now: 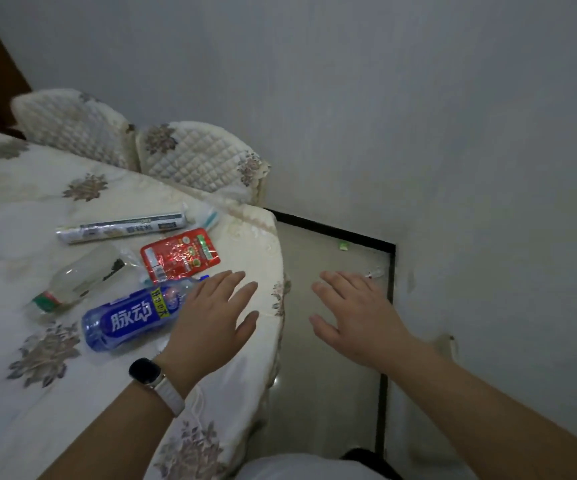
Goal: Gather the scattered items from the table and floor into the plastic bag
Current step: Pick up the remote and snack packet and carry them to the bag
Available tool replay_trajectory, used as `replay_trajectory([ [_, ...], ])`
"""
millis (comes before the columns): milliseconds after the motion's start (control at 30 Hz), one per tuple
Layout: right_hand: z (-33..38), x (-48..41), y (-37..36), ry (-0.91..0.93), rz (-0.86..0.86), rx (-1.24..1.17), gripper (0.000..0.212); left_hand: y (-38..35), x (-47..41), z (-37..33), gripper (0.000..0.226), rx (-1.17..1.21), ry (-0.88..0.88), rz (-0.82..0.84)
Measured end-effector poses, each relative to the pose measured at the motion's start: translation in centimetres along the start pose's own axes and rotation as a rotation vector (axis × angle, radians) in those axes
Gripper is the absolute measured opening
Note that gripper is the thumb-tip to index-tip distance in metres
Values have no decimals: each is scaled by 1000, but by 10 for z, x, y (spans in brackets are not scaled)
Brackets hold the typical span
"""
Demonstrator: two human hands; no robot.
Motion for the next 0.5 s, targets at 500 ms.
replay_trajectory([
  [500,-78,-189,-76,437,160,-276,51,-51,-50,36,47,-126,664,157],
])
Point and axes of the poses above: each hand's wrist, its own x-axis away from the middle knuckle, its own y-axis out of the back of the hand, z = x × y, the point moved 7 cm from there along -x, towards the middle knuckle, and after that the axes turned 4 degrees about -x, right-handed, at the moved point
